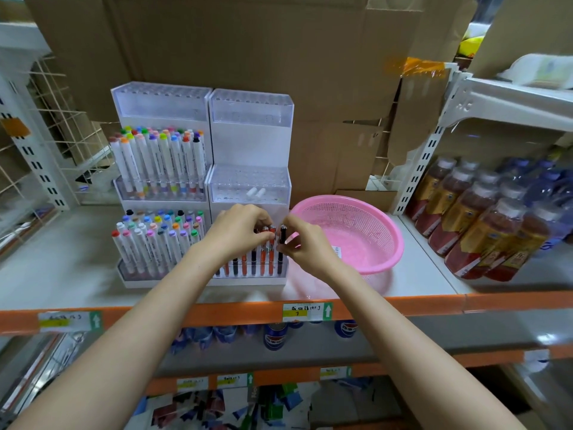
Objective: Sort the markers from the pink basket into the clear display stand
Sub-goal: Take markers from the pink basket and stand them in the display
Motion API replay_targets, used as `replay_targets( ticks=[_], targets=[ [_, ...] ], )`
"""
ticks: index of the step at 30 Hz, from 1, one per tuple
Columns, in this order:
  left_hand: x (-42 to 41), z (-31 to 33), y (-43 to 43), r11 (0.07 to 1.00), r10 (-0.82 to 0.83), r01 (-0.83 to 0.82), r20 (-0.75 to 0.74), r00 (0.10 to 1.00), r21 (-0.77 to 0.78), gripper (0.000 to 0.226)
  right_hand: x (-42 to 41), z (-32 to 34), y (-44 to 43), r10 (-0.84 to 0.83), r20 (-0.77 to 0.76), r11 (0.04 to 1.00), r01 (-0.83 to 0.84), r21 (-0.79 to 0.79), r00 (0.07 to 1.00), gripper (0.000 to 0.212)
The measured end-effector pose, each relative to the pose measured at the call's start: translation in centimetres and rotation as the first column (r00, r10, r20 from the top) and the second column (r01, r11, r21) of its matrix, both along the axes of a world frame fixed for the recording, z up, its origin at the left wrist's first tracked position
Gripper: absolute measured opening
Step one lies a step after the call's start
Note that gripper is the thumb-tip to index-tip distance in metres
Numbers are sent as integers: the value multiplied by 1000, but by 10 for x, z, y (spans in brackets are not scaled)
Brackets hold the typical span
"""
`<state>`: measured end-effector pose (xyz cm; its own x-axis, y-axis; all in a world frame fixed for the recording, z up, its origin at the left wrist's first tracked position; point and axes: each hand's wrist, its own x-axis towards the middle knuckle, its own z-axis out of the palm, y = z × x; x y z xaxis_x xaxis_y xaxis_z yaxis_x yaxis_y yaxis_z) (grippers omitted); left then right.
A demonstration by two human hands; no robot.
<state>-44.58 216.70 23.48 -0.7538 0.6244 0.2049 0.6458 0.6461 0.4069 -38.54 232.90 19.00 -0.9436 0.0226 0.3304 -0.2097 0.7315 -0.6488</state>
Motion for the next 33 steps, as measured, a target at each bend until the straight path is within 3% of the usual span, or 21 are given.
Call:
replay_targets(
  ticks=[17, 33],
  targets=[
    [0, 1, -3, 999, -32, 31, -24, 999, -20, 18, -2, 8, 7, -9, -40, 999, 8, -48, 999, 13],
    [0, 2, -8, 999, -42, 42, -29, 999, -18, 19, -3, -2, 9, 55, 58, 996, -51, -69, 997, 8]
  ],
)
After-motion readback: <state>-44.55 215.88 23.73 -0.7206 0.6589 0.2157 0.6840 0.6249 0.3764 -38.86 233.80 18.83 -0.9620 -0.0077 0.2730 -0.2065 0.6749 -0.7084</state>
